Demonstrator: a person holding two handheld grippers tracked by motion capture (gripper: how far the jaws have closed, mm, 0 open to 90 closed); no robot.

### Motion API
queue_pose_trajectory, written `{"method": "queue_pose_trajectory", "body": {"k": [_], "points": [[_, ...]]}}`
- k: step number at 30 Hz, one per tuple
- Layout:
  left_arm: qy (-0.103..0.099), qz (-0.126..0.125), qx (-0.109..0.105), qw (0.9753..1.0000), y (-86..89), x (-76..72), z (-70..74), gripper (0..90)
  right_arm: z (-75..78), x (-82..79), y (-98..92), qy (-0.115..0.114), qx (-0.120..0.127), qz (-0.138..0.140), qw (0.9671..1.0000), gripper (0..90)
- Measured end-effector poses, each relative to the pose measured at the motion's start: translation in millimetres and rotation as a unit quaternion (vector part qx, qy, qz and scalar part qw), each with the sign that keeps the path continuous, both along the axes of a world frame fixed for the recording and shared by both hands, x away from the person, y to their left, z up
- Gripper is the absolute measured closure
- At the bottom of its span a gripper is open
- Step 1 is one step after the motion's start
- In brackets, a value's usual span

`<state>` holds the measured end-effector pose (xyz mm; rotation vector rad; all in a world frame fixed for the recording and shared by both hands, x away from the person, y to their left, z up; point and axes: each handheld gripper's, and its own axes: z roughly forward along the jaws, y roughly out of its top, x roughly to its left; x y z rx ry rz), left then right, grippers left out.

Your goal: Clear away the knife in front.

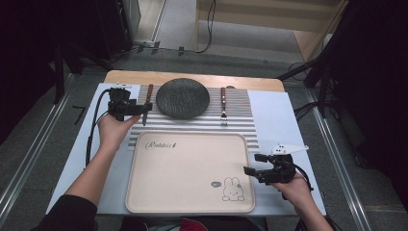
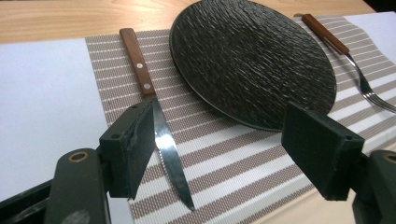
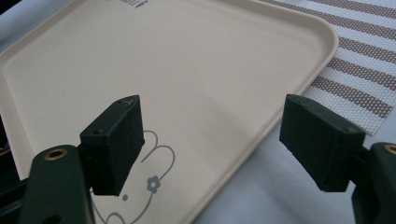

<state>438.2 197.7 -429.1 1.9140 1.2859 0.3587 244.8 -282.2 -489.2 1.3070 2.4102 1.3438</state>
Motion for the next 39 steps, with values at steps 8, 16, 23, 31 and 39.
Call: {"method": "queue_pose_trajectory", "body": {"k": [8, 16, 23, 31, 39], "points": [[-0.008, 0.013, 0.007, 0.9999, -6.5, 16.0, 1.8, 26.5, 0.1, 0.0, -0.3, 0.0, 0.001, -0.001, 1.0, 19.9], [-0.005, 0.028, 0.022, 0.9993, -16.3, 34.0, 0.6, 26.5, 0.1, 0.4, -1.0, 0.001, -0.001, -0.004, 1.0, 20.0], [-0.004, 0.034, 0.018, 0.9992, -22.2, 47.6, 1.8, 27.1, 0.4, 0.2, -1.7, 0.0, 0.003, -0.006, 1.0, 20.0], [-0.005, 0.053, 0.019, 0.9984, -22.3, 64.5, -0.3, 27.2, 0.4, 0.6, -1.0, 0.0, 0.003, -0.002, 1.0, 20.0], [-0.007, 0.076, 0.016, 0.9969, -18.2, 77.7, -0.8, 27.8, -0.3, 2.0, -2.1, 0.003, 0.007, -0.007, 0.9999, 19.9]]}}
